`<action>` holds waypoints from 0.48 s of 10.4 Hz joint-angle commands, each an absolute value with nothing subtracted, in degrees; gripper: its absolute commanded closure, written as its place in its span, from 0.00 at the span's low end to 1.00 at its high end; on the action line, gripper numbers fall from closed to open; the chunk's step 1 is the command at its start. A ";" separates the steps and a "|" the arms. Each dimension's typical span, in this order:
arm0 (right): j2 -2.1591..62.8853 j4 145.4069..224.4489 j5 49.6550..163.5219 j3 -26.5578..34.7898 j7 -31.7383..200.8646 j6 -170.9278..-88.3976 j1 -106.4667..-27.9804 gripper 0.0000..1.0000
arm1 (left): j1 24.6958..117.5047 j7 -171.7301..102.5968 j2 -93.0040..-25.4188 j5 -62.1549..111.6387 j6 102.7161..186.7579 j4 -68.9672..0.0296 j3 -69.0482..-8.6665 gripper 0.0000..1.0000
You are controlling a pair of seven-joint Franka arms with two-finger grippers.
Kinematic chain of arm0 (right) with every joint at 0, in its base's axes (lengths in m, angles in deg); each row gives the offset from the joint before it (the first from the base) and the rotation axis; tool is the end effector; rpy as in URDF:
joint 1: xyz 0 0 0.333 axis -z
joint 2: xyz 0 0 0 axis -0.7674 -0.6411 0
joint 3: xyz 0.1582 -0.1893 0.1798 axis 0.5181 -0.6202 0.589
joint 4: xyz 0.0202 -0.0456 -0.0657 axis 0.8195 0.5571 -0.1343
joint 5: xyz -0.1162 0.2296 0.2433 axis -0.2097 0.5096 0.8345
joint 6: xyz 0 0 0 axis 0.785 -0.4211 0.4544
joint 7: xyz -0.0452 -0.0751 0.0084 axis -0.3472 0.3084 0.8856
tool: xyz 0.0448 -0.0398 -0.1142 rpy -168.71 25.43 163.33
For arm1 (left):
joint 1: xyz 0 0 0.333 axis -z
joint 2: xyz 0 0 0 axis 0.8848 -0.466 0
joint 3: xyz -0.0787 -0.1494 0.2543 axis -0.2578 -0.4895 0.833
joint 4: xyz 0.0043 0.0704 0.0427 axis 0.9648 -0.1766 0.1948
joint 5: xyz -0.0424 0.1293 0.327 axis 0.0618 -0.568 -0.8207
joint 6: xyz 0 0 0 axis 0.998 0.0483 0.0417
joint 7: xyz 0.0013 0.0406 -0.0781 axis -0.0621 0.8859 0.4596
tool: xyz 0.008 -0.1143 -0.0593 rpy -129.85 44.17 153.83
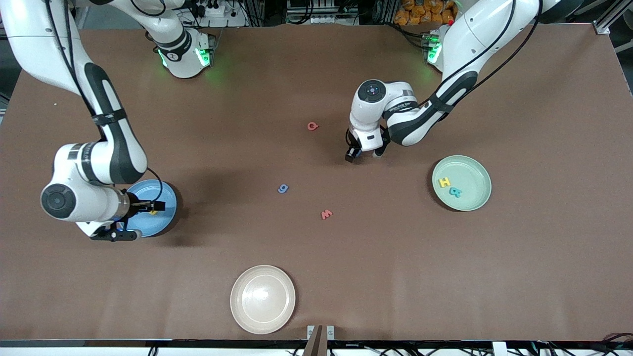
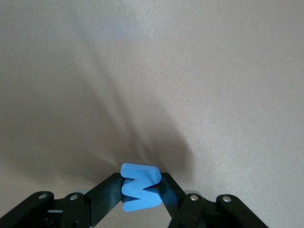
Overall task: Sort upper and lower case letters into plates
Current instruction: 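Drop the m on the blue plate while the left gripper grasps the blue M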
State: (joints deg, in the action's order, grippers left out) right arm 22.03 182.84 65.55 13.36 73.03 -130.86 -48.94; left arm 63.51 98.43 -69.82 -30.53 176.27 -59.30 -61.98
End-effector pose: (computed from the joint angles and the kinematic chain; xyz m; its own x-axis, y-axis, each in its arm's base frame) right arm 0.6112 0.0191 0.2547 0.9784 -0.0393 -0.2029 -0.0309 -0.9985 0.0444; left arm 0.3751 -0.3727 0.1700 0.4616 0.8868 -0.0221 0.8861 -0.4598 0.0588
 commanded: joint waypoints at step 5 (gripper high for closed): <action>22.63 183.21 71.12 13.52 54.87 -133.30 -59.42 0.00 | 62.76 98.30 -69.01 -31.89 173.04 -57.98 -62.37 0.78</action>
State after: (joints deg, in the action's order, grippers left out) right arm 22.01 182.95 67.92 13.70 59.66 -132.54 -56.77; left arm 63.23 98.36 -69.81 -30.53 174.91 -58.19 -61.85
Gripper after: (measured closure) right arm 0.000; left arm 0.586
